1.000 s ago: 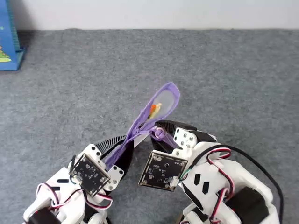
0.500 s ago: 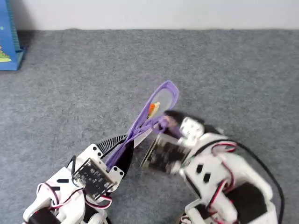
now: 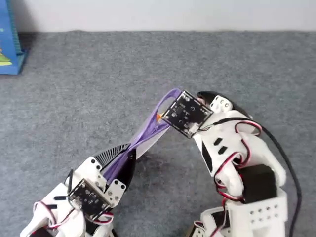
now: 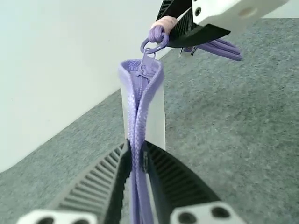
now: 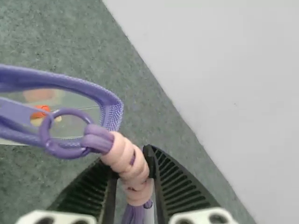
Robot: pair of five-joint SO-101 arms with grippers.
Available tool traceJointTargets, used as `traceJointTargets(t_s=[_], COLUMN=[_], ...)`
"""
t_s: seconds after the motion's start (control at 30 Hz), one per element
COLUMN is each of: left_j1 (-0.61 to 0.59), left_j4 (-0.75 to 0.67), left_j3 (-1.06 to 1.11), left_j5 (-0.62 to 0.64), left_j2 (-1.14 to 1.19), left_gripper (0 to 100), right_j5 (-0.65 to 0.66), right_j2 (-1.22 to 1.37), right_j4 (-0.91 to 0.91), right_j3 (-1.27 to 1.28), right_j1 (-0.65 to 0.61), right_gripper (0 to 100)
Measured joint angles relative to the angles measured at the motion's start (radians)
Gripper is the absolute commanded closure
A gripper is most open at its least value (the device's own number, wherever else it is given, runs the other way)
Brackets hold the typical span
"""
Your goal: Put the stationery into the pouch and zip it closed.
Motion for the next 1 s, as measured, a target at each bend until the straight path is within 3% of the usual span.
traceJointTargets(t_s=[0.17, 0.6, 0.77, 1.0], left_j1=[0.0, -0.02, -0.02, -0.02], left_j4=[0.002, 0.003, 0.003, 0.003], left_j3=[0.0, -0.006, -0.006, -0.006], left_j5=[-0.002, 0.005, 0.011, 0.011], left_j2=[0.0, -0.012, -0.012, -0.012], left_gripper=[99, 99, 99, 99], right_j5=[0.0, 0.02, 0.021, 0.021], right_j2=[0.014, 0.173, 0.173, 0.029], right_j4=[0.0, -0.15, -0.13, -0.092], right_j3=[0.0, 0.054, 0.054, 0.054], right_j1=[0.011, 0.361, 0.376, 0.233], right_gripper=[99.0, 99.0, 99.0, 99.0])
